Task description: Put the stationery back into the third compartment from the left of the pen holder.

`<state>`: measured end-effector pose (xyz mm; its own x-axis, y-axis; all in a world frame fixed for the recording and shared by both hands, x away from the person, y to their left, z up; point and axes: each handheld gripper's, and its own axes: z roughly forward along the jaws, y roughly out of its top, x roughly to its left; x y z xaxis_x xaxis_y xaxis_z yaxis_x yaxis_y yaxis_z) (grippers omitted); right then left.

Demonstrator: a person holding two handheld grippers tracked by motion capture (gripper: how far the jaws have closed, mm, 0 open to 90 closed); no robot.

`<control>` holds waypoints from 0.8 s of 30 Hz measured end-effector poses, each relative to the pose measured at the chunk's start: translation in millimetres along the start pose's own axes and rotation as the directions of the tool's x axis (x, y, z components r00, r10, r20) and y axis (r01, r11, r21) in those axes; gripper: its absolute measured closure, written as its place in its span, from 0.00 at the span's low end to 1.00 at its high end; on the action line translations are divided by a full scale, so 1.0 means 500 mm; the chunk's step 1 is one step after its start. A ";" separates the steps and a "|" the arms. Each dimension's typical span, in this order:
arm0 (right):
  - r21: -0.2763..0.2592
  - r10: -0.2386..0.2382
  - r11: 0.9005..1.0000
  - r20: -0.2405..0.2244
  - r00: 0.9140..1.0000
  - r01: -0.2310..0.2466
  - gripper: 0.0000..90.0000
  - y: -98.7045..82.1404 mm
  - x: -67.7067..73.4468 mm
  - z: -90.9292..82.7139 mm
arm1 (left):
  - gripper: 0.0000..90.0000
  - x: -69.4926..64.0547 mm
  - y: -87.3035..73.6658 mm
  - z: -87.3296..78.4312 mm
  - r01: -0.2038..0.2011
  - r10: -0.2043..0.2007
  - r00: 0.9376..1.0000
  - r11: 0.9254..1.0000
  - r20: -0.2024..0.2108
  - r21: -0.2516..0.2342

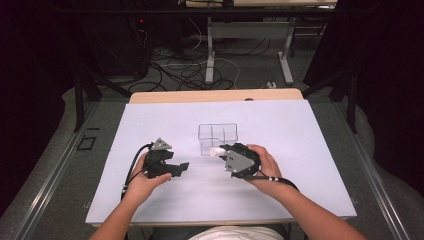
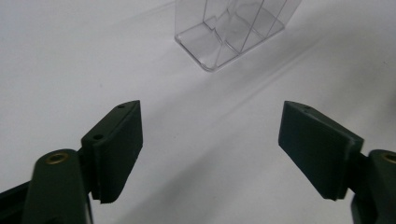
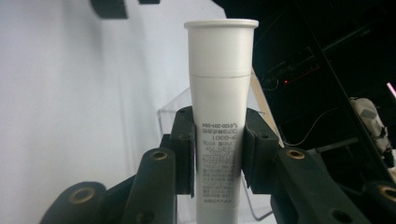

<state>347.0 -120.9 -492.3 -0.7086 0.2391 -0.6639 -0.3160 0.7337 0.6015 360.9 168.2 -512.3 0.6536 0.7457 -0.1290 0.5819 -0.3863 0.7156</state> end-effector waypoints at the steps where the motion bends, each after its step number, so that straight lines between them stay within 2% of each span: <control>1: -0.005 0.021 1.000 0.003 1.000 -0.021 0.77 0.001 -0.006 0.003 | 0.22 0.001 0.000 0.001 0.002 -0.002 1.000 1.000 -0.003 -0.006; 3: -0.023 0.073 0.997 0.002 0.997 -0.073 0.77 0.000 -0.020 0.010 | 0.18 0.002 0.000 0.000 0.008 -0.008 1.000 1.000 -0.008 -0.009; 5: -0.032 0.132 0.991 0.005 0.991 -0.131 0.77 -0.004 -0.033 0.019 | 0.18 0.003 -0.001 0.002 0.012 -0.012 1.000 1.000 -0.009 -0.013; 6: -0.036 0.163 0.986 0.007 0.987 -0.163 0.77 -0.006 -0.041 0.023 | 0.17 0.004 -0.001 0.003 0.015 -0.015 1.000 1.000 -0.016 -0.016; 8: -0.059 0.237 0.970 0.011 0.971 -0.236 0.77 -0.012 -0.056 0.030 | 0.15 0.004 -0.002 0.004 0.020 -0.020 1.000 1.000 -0.020 -0.016; 11: -0.094 0.346 0.934 0.008 0.938 -0.344 0.77 -0.021 -0.076 0.038 | 0.11 0.005 -0.004 0.007 0.027 -0.027 0.999 0.999 -0.024 -0.025; 14: -0.112 0.420 0.902 0.006 0.908 -0.417 0.77 -0.032 -0.090 0.047 | 0.06 0.005 -0.006 0.009 0.029 -0.029 0.999 0.999 -0.029 -0.026; 18: -0.117 0.502 0.859 0.002 0.865 -0.498 0.77 -0.053 -0.103 0.059 | 0.02 0.005 -0.007 0.012 0.030 -0.030 0.999 0.999 -0.037 -0.020; 19: -0.115 0.525 0.845 -0.001 0.851 -0.522 0.77 -0.059 -0.105 0.062 | 0.01 0.006 -0.007 0.013 0.028 -0.028 0.999 0.999 -0.039 -0.022; 20: -0.119 0.539 0.836 -0.003 0.842 -0.536 0.77 -0.064 -0.107 0.065 | 0.00 0.006 -0.008 0.014 0.028 -0.029 0.999 0.999 -0.039 -0.021; 21: -0.117 0.562 0.821 -0.006 0.827 -0.559 0.77 -0.068 -0.108 0.068 | 0.00 0.007 -0.008 0.015 0.029 -0.030 0.999 0.999 -0.037 -0.025; 24: -0.131 0.602 0.791 -0.009 0.799 -0.597 0.77 -0.079 -0.113 0.076 | 0.00 0.007 -0.010 0.016 0.033 -0.033 0.999 0.999 -0.039 -0.025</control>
<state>423.5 -139.2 -495.6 -0.7615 0.6270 -0.1645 0.0907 0.3543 0.9307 364.3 168.6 -521.8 0.6145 0.7788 -0.1260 0.5908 -0.3484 0.7277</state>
